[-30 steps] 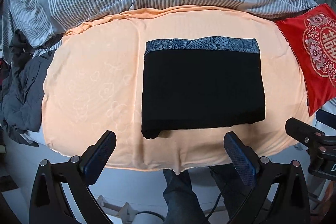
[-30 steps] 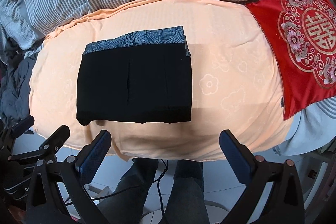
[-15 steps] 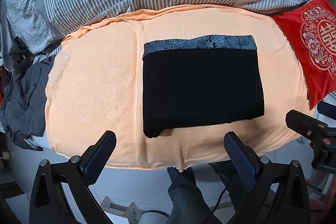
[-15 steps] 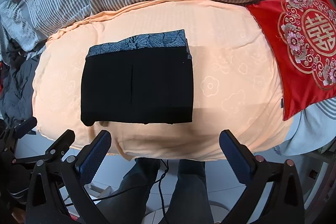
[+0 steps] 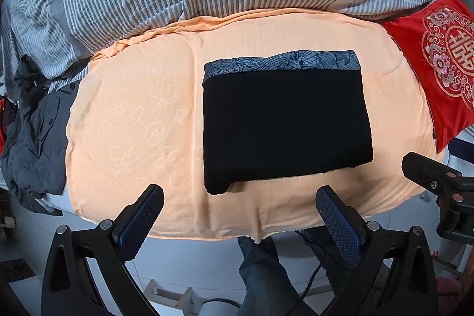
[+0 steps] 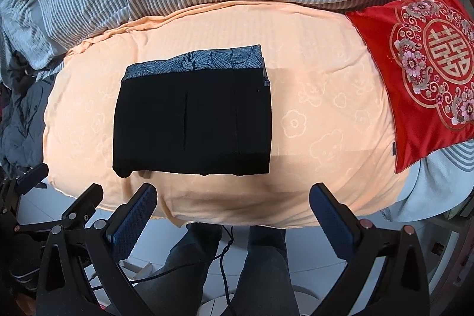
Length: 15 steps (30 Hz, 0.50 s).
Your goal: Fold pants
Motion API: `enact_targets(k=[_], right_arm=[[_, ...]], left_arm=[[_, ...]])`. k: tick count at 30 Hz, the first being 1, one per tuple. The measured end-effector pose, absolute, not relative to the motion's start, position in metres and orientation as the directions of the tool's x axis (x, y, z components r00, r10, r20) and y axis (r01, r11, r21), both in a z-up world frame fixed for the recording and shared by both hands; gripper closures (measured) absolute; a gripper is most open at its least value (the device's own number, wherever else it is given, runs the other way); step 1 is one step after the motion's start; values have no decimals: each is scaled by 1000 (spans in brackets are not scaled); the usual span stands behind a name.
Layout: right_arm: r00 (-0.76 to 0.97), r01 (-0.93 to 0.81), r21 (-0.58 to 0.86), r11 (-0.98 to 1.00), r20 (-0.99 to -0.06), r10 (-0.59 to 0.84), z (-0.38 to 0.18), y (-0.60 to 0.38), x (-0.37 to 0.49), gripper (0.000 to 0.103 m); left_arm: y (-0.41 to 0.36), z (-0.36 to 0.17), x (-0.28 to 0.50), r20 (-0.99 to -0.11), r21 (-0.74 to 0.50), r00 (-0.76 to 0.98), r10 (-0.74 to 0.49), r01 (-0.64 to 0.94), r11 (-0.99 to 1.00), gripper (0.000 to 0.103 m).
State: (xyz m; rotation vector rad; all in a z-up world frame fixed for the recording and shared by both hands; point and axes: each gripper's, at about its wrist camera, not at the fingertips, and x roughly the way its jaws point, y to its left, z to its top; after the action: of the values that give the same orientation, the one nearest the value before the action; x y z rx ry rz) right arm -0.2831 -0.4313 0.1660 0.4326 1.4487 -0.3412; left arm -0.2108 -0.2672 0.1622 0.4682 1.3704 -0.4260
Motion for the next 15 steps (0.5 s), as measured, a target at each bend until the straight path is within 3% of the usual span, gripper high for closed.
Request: enact_targets(k=[15], right_arm=[[102, 452, 68, 890, -994, 25, 170, -423, -282, 0]], left_arm=[[-266, 166, -215, -987, 53, 155, -40, 551, 833, 0]])
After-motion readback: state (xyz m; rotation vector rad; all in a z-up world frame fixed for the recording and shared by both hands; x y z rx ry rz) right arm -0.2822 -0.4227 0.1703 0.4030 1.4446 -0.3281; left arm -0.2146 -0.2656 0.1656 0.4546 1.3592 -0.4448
